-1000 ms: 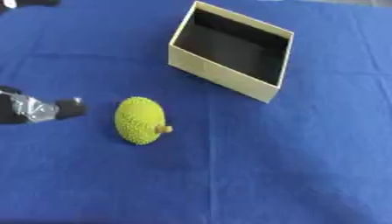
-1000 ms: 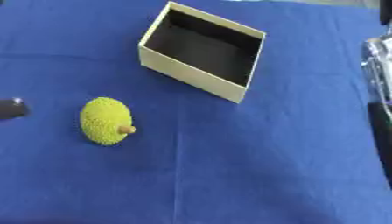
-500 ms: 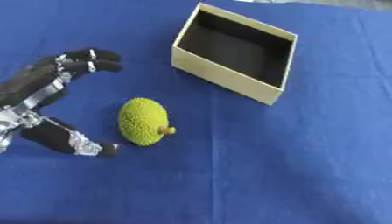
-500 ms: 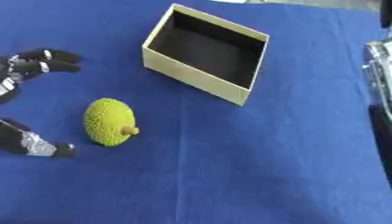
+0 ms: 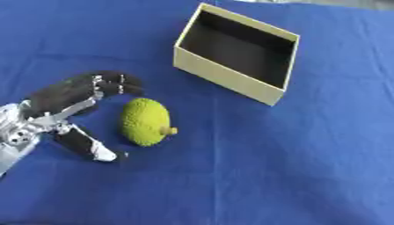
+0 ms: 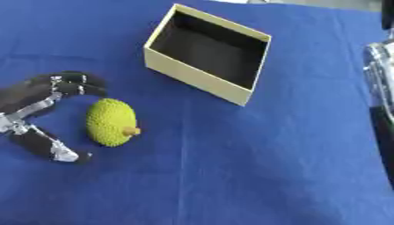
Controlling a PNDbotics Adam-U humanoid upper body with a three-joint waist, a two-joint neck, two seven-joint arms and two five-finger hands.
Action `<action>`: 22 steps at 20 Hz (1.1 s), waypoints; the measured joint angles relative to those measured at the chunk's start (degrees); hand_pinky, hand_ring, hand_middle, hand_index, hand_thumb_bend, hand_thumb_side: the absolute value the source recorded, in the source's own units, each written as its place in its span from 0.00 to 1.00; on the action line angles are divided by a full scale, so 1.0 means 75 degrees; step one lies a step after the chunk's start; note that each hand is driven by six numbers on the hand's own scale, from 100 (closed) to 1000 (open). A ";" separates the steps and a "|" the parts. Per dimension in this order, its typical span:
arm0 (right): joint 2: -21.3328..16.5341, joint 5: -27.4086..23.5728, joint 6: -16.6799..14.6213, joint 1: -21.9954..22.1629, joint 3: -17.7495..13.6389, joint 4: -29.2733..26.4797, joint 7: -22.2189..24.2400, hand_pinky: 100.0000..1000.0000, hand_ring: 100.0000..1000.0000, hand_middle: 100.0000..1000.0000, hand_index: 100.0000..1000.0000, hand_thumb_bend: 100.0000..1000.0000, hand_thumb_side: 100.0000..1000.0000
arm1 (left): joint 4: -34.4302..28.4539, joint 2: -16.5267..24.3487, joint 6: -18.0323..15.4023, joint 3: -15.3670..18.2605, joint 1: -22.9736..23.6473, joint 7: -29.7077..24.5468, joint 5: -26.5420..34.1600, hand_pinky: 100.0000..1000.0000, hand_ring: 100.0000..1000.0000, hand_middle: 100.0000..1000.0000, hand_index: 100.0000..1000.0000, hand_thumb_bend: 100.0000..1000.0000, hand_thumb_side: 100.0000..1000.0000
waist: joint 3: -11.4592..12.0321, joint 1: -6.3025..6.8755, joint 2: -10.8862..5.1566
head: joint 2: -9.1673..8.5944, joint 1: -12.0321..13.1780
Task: Pick up objects on the table and place them in the box.
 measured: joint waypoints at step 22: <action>0.0001 -0.0017 0.0015 0.0036 0.0022 0.0000 0.0009 0.72 0.63 0.57 0.71 0.30 0.63 | 0.0200 -0.0633 -0.0038 0.0497 -0.0500 -0.2706 -0.0168 0.93 0.83 0.80 0.86 0.48 0.20 | 0.0100 0.0013 -0.0021 | 0.0060 -0.0032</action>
